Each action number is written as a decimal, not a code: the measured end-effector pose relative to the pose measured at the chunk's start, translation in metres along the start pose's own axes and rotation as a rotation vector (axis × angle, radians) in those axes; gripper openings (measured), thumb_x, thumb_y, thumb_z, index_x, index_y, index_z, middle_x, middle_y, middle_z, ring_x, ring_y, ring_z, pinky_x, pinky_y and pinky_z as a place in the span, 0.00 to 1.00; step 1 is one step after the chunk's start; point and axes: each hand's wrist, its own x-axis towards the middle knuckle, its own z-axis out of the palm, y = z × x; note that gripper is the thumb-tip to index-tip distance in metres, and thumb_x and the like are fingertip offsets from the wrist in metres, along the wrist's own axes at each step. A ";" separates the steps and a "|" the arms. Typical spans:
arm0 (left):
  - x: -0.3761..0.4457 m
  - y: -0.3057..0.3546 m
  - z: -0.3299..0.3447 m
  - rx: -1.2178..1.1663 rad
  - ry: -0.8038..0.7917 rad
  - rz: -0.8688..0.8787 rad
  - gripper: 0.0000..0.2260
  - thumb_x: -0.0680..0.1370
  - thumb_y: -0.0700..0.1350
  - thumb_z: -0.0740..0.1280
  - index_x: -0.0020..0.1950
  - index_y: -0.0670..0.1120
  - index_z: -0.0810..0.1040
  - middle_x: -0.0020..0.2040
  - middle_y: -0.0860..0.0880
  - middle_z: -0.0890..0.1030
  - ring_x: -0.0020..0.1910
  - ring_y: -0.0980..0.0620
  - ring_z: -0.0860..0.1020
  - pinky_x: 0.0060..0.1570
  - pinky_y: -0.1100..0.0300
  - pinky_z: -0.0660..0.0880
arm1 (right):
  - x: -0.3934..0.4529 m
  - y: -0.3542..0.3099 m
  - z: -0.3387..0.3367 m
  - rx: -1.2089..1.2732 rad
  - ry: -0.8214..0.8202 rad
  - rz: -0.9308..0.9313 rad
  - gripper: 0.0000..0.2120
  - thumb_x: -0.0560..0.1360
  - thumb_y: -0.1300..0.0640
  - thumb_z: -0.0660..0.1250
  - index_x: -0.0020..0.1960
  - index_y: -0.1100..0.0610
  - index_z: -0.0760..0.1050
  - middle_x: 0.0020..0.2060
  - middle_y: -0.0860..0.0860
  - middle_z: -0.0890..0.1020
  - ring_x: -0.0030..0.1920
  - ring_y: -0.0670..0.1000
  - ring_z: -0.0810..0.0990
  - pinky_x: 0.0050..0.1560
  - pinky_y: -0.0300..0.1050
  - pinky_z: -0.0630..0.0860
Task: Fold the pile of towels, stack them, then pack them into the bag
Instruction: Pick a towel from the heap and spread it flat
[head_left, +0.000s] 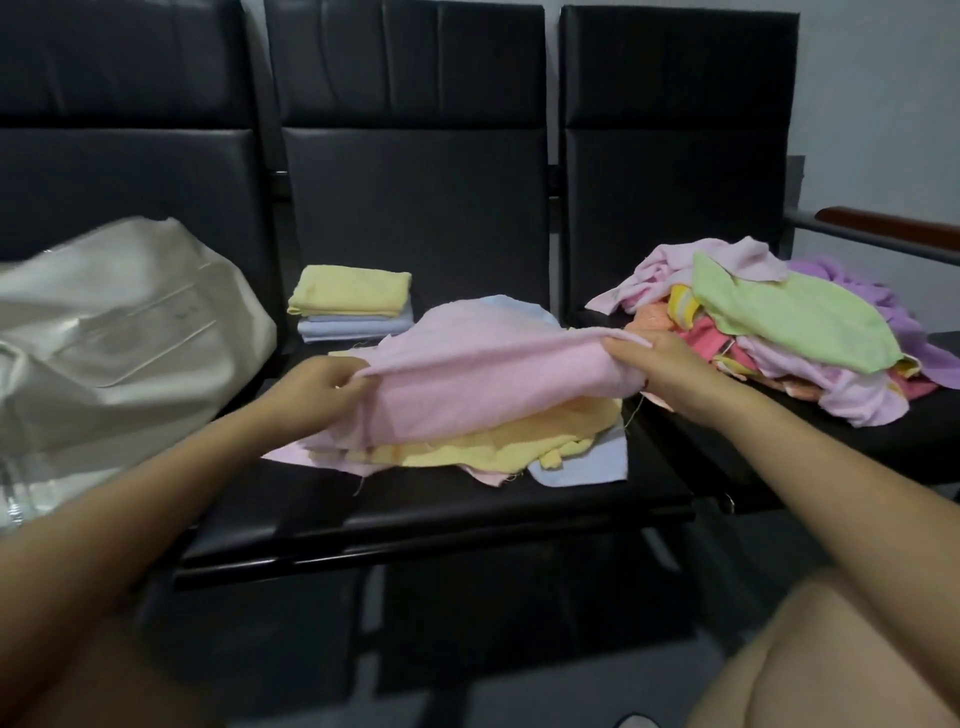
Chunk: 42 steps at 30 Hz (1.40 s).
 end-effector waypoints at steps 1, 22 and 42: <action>-0.002 -0.008 -0.003 -0.122 -0.023 -0.076 0.18 0.81 0.52 0.59 0.45 0.39 0.78 0.39 0.46 0.78 0.40 0.49 0.74 0.43 0.54 0.71 | -0.001 0.001 0.000 -0.015 -0.022 0.018 0.09 0.81 0.54 0.61 0.58 0.51 0.78 0.50 0.47 0.82 0.48 0.42 0.80 0.43 0.35 0.75; 0.057 -0.036 0.003 -0.158 0.362 -0.284 0.13 0.81 0.43 0.58 0.39 0.40 0.73 0.35 0.48 0.74 0.39 0.47 0.71 0.36 0.55 0.64 | 0.078 -0.010 0.033 -0.096 0.366 0.073 0.08 0.79 0.55 0.59 0.49 0.55 0.77 0.37 0.48 0.75 0.38 0.47 0.73 0.34 0.40 0.65; 0.118 -0.097 0.060 0.149 0.191 -0.413 0.11 0.80 0.45 0.59 0.60 0.46 0.76 0.57 0.43 0.78 0.56 0.44 0.75 0.47 0.55 0.69 | 0.168 0.034 0.069 -0.515 0.315 0.321 0.18 0.79 0.52 0.57 0.64 0.60 0.74 0.61 0.60 0.77 0.59 0.62 0.75 0.53 0.49 0.69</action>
